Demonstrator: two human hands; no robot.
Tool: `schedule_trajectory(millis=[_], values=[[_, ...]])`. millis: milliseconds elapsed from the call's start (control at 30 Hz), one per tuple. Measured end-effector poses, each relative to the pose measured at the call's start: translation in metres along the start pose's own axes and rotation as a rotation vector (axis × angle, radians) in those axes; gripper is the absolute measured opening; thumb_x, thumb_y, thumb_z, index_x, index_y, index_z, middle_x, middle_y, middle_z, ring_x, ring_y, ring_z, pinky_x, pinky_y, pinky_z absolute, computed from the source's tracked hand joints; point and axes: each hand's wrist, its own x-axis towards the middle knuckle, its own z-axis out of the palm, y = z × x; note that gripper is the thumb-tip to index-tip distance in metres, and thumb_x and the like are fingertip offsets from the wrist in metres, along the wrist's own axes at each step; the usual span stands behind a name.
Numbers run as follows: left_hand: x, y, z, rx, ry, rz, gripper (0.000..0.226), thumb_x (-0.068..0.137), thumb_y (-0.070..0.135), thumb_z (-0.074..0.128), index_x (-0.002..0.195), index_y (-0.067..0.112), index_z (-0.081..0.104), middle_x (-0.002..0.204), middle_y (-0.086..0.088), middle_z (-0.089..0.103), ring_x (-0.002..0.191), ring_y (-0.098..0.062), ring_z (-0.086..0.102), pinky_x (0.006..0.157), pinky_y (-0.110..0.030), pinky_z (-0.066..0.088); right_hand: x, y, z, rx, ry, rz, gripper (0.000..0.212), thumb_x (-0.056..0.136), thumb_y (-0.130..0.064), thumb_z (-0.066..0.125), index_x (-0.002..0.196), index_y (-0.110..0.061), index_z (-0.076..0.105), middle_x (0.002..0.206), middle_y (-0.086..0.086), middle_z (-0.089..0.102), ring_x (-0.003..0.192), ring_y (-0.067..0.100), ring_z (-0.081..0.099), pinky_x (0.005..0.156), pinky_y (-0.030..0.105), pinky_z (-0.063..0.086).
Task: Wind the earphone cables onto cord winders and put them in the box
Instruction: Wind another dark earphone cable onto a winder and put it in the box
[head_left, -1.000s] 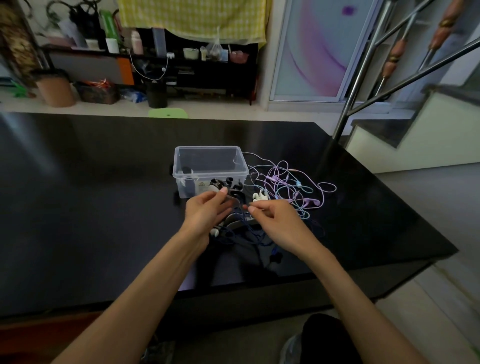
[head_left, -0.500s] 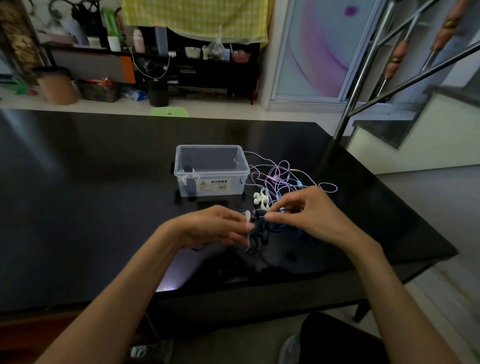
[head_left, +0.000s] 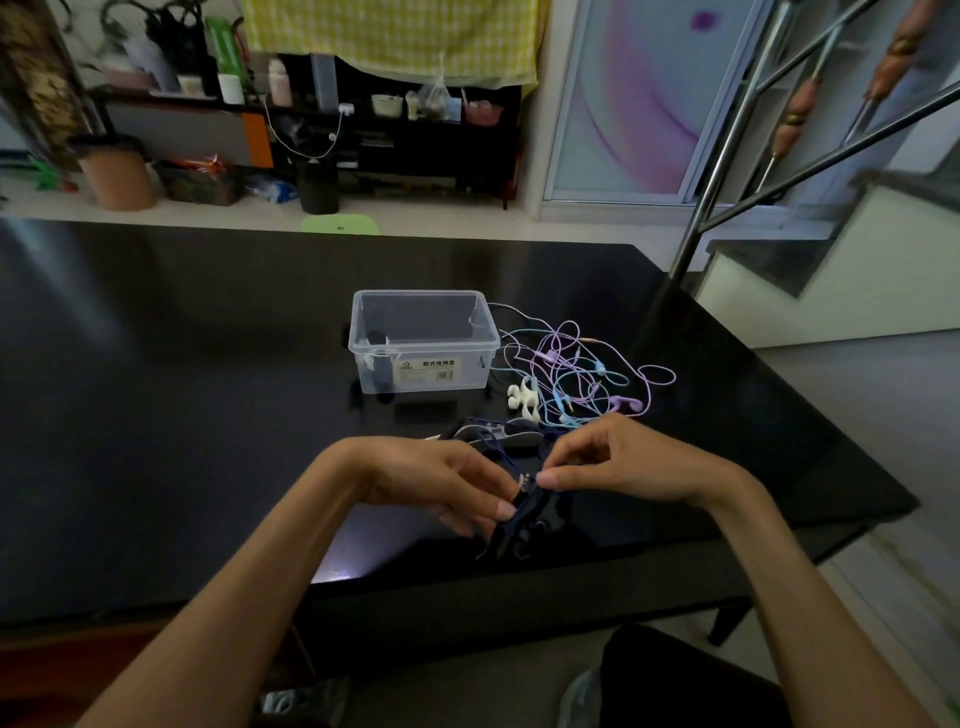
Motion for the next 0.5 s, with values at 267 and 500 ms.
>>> schedule_trajectory(millis=[267, 500], values=[[-0.002, 0.004, -0.002, -0.145, 0.134, 0.248, 0.027, 0.095, 0.007, 0.049, 0.121, 0.006, 0.057, 0.113, -0.005, 0.066, 0.105, -0.015, 0.061, 0.090, -0.023, 0.049, 0.002, 0.010, -0.001, 0.448, -0.018, 0.040, 0.028, 0.088, -0.039, 0.059, 0.087, -0.013, 0.068, 0.072, 0.002, 0.051, 0.058, 0.012, 0.036, 0.068, 0.020, 0.041], [0.003, 0.002, -0.005, -0.313, 0.405, 0.333, 0.036, 0.084, 0.022, 0.059, 0.118, 0.010, 0.061, 0.118, -0.008, 0.067, 0.112, -0.020, 0.062, 0.096, -0.025, 0.049, 0.020, 0.005, 0.013, 0.533, 0.151, 0.174, 0.025, 0.096, -0.030, 0.046, 0.083, -0.010, 0.054, 0.048, -0.009, 0.030, 0.040, 0.003, 0.024, 0.039, 0.014, 0.023]])
